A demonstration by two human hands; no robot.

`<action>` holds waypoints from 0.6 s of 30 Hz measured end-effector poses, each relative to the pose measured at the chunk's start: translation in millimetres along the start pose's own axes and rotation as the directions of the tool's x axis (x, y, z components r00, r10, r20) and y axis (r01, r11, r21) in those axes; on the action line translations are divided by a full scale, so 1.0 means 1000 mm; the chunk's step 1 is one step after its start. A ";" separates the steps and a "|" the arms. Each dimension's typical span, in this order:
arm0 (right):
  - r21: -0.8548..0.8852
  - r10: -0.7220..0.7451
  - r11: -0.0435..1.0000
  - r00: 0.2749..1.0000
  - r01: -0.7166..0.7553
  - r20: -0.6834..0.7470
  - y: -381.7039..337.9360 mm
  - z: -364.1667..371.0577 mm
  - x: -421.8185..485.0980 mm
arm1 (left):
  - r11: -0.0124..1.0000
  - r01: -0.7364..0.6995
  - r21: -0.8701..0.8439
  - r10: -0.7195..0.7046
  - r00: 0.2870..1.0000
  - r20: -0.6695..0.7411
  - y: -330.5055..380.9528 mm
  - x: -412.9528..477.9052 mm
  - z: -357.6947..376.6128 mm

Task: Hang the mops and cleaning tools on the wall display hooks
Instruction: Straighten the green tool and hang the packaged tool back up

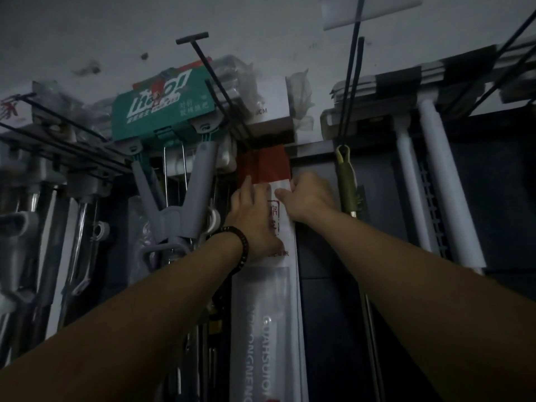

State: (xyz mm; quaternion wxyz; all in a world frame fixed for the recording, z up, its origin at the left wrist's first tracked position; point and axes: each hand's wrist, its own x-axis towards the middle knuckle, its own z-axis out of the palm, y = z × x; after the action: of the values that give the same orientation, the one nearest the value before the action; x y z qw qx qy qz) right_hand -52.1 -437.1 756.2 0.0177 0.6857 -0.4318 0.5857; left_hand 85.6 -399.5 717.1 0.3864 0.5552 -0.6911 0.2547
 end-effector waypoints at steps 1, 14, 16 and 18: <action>0.001 0.006 1.000 1.000 -0.006 0.010 0.002 0.002 0.003 | 0.999 -0.001 0.037 0.002 1.000 -0.012 0.001 0.002 0.002; 0.045 0.014 0.999 0.996 -0.018 0.092 0.016 -0.002 0.018 | 0.991 0.110 -0.079 -0.104 0.991 0.083 0.011 0.029 -0.012; 0.030 0.014 0.999 0.996 -0.017 0.086 0.015 -0.002 0.018 | 0.986 0.125 -0.109 -0.116 0.990 0.083 0.012 0.031 -0.017; 0.038 0.010 0.999 0.996 -0.013 0.088 0.014 -0.002 0.016 | 0.977 0.151 -0.154 -0.139 0.986 0.088 0.013 0.029 -0.018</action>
State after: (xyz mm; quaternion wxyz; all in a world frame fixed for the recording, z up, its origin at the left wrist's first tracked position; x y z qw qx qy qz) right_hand -62.6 -453.6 762.9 -0.0179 0.7083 -0.4248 0.5634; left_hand 75.4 -399.1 751.9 0.4203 0.5807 -0.6813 0.1482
